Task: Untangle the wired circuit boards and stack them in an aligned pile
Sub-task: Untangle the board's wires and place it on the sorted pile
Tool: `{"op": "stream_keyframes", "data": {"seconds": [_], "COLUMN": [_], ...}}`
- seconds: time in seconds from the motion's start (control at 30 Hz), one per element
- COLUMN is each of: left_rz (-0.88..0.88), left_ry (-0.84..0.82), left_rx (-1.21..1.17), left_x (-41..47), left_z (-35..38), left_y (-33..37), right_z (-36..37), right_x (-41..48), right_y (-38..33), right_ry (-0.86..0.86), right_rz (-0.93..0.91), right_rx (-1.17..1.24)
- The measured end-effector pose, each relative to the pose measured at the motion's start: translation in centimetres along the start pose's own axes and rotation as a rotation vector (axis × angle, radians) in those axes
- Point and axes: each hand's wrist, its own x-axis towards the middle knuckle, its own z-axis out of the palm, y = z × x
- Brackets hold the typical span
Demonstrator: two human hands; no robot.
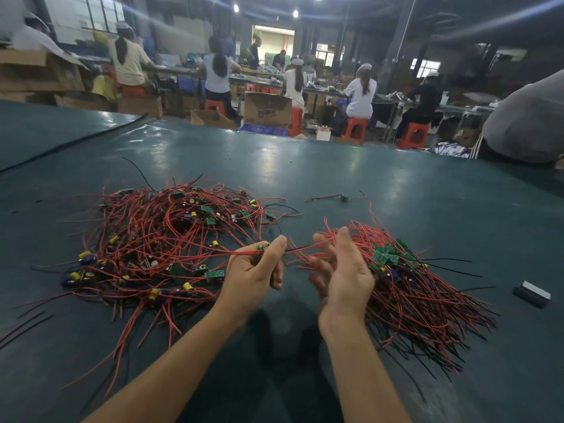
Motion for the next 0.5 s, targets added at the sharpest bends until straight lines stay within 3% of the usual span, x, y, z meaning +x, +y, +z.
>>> {"op": "stream_keyframes", "data": {"seconds": [0.2,0.37,0.5], "left_rz": [-0.01,-0.008,-0.012], "left_ry": [-0.042,-0.05,-0.049], "left_rx": [-0.007,0.051,0.074], "left_x": [0.2,0.3,0.1], "left_z": [-0.5,-0.5,-0.2], "left_y": [-0.3,-0.4,0.2], "right_z": [1.9,1.8,0.8], "right_x": [-2.7,-2.4,-0.5], "right_y": [2.1,1.9,0.6], "right_ry": [-0.216,-0.174,0.026], "right_rz": [0.048,0.02,0.074], "right_rx": [-0.2,-0.188,-0.154]}}
